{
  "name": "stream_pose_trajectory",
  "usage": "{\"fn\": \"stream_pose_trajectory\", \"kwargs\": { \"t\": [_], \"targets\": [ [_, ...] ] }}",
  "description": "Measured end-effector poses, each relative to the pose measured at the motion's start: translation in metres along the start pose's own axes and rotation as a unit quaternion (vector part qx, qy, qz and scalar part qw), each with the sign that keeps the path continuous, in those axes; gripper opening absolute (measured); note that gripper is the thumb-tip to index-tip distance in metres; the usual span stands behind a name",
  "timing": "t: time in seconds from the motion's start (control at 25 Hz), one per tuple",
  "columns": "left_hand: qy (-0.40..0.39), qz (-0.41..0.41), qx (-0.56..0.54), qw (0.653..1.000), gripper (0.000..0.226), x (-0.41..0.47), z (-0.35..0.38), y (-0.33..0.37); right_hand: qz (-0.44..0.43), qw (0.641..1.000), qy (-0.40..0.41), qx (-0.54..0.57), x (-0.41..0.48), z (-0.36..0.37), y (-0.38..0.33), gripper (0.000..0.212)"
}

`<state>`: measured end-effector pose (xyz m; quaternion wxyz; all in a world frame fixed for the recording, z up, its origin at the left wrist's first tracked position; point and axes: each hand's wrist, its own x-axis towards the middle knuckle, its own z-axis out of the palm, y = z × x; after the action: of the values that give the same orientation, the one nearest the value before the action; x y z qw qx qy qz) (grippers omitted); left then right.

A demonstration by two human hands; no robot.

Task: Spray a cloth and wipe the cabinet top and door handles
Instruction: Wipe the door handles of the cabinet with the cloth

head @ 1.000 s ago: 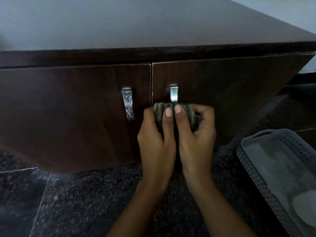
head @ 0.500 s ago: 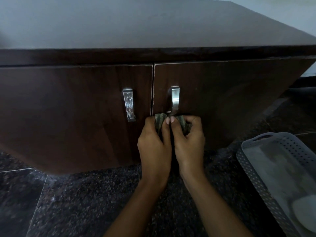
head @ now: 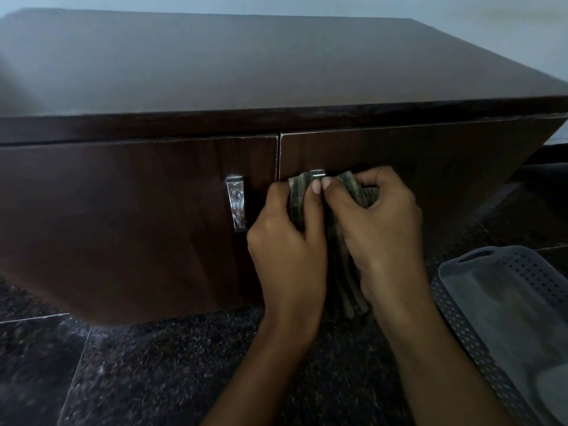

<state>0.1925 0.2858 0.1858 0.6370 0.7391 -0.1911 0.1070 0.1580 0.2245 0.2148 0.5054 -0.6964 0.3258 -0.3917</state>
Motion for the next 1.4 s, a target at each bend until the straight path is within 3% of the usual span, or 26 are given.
{"fn": "stream_pose_trajectory", "kwargs": {
  "t": [0.36, 0.56, 0.72, 0.84, 1.08, 1.4],
  "targets": [
    [-0.023, -0.065, -0.047, 0.997, 0.018, -0.026, -0.002, -0.016, 0.059, 0.998, -0.004, 0.022, -0.026, -0.002, 0.029, 0.012],
    [0.058, -0.066, -0.022, 0.996, 0.035, -0.034, -0.023, -0.019, -0.009, 0.998, -0.037, 0.046, -0.050, 0.010, 0.025, 0.010],
    [0.125, -0.116, -0.078, 0.982, 0.017, -0.026, -0.042, -0.011, -0.004, 0.990, -0.116, 0.080, -0.052, 0.024, 0.012, 0.012],
    [0.125, -0.108, -0.090, 0.982, 0.009, -0.013, -0.053, -0.009, -0.001, 0.983, -0.158, 0.097, -0.051, 0.036, 0.000, 0.011],
    [0.083, -0.101, -0.083, 0.988, 0.014, 0.015, -0.060, -0.005, 0.011, 0.993, -0.104, 0.045, -0.037, 0.056, -0.018, 0.013],
    [0.081, -0.087, -0.085, 0.989, 0.016, 0.023, -0.062, -0.007, 0.035, 0.994, -0.096, 0.028, -0.033, 0.060, -0.026, 0.015]
  ]
}}
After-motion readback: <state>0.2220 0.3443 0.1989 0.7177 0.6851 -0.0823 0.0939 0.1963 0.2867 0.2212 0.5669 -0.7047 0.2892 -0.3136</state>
